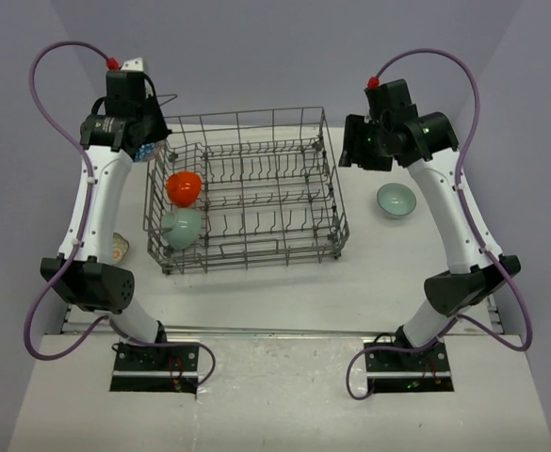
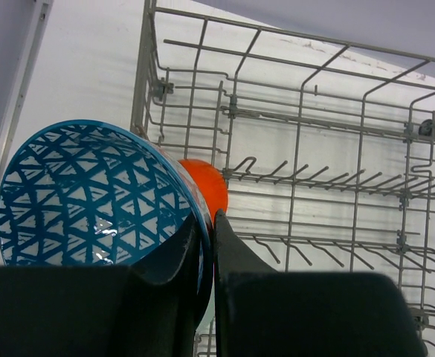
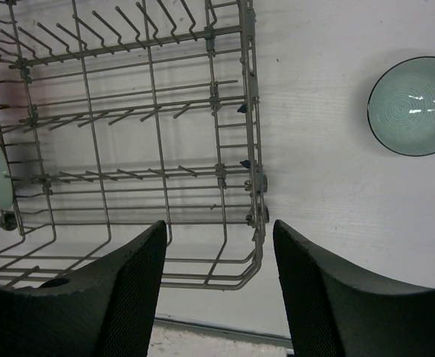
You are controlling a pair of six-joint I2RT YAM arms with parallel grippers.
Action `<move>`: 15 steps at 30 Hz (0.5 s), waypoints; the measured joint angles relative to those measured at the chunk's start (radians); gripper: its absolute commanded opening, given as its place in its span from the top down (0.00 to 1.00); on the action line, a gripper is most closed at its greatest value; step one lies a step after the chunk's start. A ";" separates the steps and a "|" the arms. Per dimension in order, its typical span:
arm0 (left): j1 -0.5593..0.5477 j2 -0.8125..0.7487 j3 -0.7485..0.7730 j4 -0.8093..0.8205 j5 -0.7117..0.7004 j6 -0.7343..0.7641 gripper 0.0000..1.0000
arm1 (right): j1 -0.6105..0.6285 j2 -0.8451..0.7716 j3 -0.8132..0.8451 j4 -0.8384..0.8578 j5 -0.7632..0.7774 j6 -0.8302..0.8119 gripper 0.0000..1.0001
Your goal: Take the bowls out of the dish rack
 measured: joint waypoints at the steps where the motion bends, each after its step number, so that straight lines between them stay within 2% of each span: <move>1: 0.002 0.003 0.005 -0.001 -0.009 0.000 1.00 | 0.000 0.000 -0.002 0.000 0.000 0.000 0.40; 15: 0.169 0.119 0.105 -0.003 -0.114 0.000 1.00 | 0.018 0.000 -0.038 0.000 -0.003 0.000 0.40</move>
